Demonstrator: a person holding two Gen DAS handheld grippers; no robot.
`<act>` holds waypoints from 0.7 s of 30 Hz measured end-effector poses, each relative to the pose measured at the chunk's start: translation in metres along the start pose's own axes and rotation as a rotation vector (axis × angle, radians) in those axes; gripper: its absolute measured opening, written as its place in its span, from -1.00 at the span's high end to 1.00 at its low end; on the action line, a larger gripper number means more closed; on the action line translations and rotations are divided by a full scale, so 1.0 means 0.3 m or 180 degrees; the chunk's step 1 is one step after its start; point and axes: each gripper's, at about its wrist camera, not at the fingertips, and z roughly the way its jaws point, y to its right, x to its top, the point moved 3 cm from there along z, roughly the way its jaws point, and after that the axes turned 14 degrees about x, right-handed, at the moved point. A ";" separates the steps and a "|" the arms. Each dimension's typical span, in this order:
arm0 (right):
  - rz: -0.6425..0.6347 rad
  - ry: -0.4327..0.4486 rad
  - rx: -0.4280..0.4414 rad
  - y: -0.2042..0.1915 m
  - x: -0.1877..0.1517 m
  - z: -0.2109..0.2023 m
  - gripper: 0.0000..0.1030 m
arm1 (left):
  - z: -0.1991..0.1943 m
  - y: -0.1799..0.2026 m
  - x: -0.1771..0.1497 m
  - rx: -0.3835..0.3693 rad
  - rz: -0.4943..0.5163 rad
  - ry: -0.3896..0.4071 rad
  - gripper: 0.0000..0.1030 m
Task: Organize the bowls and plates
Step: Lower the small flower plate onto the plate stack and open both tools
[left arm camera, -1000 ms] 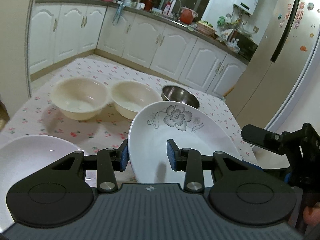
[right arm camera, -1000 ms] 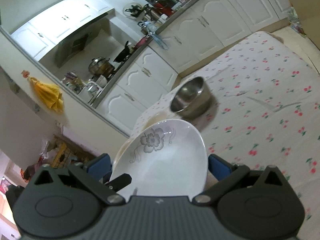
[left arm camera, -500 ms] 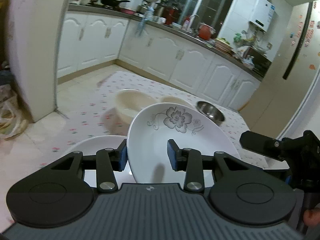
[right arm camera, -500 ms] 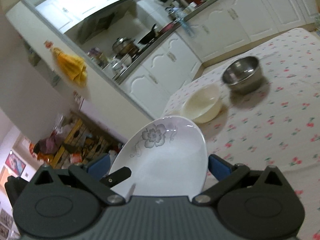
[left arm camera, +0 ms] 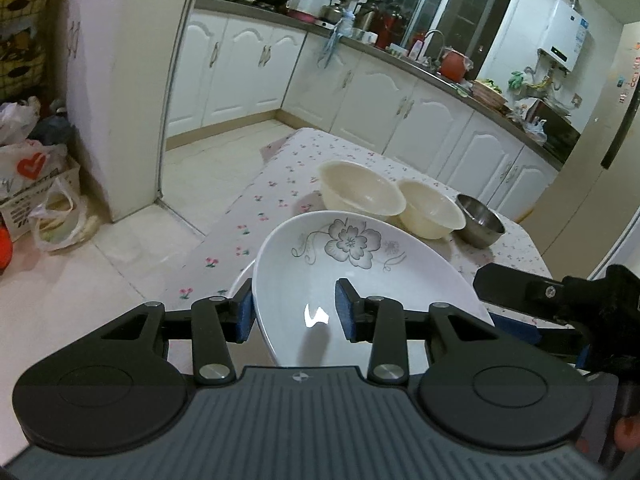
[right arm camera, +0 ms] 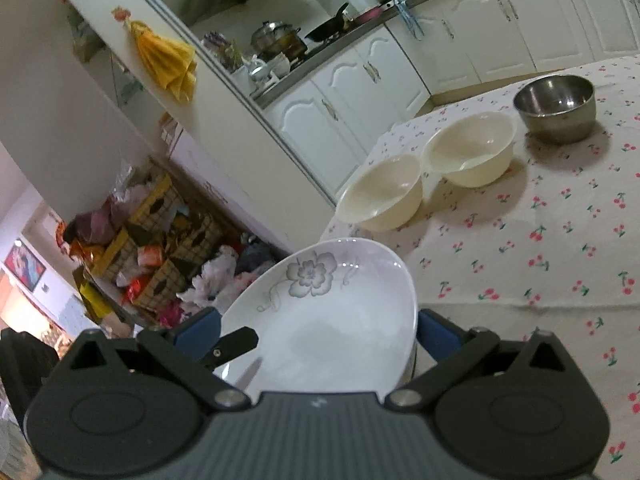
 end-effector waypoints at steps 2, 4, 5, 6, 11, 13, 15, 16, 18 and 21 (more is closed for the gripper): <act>-0.0030 -0.0037 -0.0015 -0.005 -0.007 0.012 -0.99 | 0.000 -0.017 -0.003 0.0012 -0.0005 0.0002 0.16; -0.0065 -0.0067 -0.0027 -0.011 -0.018 0.022 -0.99 | 0.011 0.000 0.011 0.0023 -0.0022 -0.0001 0.16; -0.0084 -0.0081 -0.0034 -0.016 -0.025 0.026 -0.99 | 0.013 -0.001 0.012 0.0030 -0.0025 0.0000 0.16; -0.0106 -0.0095 -0.0041 -0.020 -0.031 0.031 -0.99 | 0.012 0.007 0.013 0.0041 -0.0029 -0.0001 0.16; -0.0188 -0.0146 -0.0063 -0.031 -0.047 0.050 -0.99 | 0.025 0.003 0.003 0.0078 -0.0040 -0.0025 0.16; -0.0224 -0.0156 -0.0068 -0.034 -0.052 0.055 -0.99 | 0.025 0.008 0.002 0.0105 -0.0021 -0.0008 0.16; -0.0238 -0.0176 -0.0064 -0.033 -0.053 0.060 -0.99 | 0.030 0.008 0.003 0.0115 -0.0038 -0.0029 0.15; -0.0247 -0.0182 -0.0060 -0.033 -0.054 0.062 -0.99 | 0.035 0.007 0.002 0.0124 -0.0039 -0.0053 0.15; -0.0273 -0.0208 -0.0059 -0.035 -0.058 0.066 -0.99 | 0.037 0.008 -0.003 0.0123 -0.0010 -0.0046 0.16; -0.0382 -0.0221 -0.0105 -0.045 -0.062 0.068 -0.99 | 0.030 0.022 0.002 0.0127 0.0021 -0.0032 0.15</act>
